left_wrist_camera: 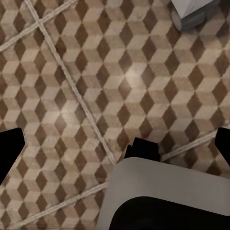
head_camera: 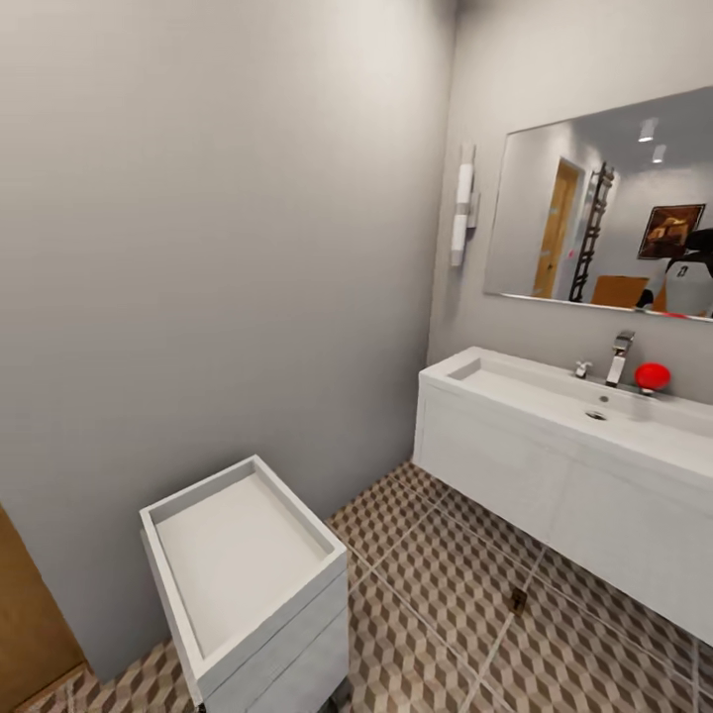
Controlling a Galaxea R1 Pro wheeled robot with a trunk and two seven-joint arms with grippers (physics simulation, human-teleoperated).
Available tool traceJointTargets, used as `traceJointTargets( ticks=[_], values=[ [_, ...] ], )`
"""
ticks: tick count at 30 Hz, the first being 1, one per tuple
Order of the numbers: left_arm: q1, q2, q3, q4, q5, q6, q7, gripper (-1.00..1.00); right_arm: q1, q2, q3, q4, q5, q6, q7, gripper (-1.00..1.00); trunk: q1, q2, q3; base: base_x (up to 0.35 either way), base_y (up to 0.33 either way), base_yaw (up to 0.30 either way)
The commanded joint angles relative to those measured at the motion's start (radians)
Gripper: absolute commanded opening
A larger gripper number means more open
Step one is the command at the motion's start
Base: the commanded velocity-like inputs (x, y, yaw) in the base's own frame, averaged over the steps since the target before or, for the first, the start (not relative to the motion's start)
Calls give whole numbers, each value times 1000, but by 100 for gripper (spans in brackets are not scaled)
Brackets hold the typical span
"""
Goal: Take the four mousetraps from the cabinet in the bathroom and place them on the bathroom floor. Make sure all four end up on the same floor surface, and ensure that at least two of them are either under or directly next to the same bathroom sink.
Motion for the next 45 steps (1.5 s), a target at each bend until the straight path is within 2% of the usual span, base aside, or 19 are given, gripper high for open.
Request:
traceJointTargets(
  ticks=[1,45],
  values=[
    [-1,0,-8,1,7,-2,3,100,-1,0,-8,3,11,-6,-4,100,0,-1,-1,0,0,290],
    [-1,0,-9,1,7,-2,3,100,-1,-2,-9,3,9,-7,6,100,0,-1,1,0,0,289]
  ],
)
